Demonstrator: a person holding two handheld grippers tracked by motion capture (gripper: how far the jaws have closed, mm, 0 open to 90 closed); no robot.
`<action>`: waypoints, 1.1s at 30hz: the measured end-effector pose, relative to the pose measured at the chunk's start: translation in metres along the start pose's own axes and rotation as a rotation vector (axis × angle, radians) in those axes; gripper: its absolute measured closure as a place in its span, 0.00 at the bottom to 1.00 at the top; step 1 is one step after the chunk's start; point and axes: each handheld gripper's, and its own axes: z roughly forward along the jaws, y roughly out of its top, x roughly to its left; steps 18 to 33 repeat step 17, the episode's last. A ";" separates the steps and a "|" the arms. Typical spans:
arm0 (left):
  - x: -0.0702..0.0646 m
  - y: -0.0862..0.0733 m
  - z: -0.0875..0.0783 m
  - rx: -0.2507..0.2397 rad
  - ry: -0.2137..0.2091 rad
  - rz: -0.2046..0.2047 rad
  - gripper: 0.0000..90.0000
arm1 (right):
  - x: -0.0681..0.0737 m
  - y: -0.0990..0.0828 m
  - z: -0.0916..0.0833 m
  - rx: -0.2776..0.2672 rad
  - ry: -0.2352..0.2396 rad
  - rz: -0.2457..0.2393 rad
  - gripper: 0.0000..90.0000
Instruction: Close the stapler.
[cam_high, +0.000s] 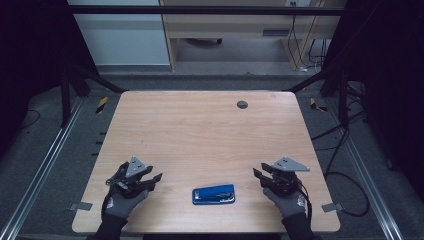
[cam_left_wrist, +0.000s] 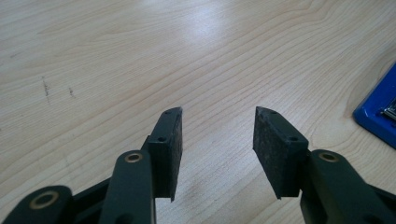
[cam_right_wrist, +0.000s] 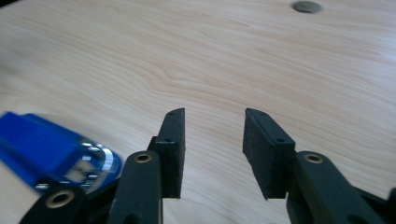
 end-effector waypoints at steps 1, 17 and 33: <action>0.000 0.000 0.000 0.002 -0.001 -0.001 0.58 | -0.003 -0.001 0.000 0.005 -0.010 0.009 0.63; 0.009 -0.004 0.004 0.010 -0.002 -0.018 0.51 | -0.043 -0.019 0.008 0.080 -0.150 0.067 0.51; 0.009 -0.004 0.004 0.010 -0.002 -0.018 0.51 | -0.043 -0.019 0.008 0.080 -0.150 0.067 0.51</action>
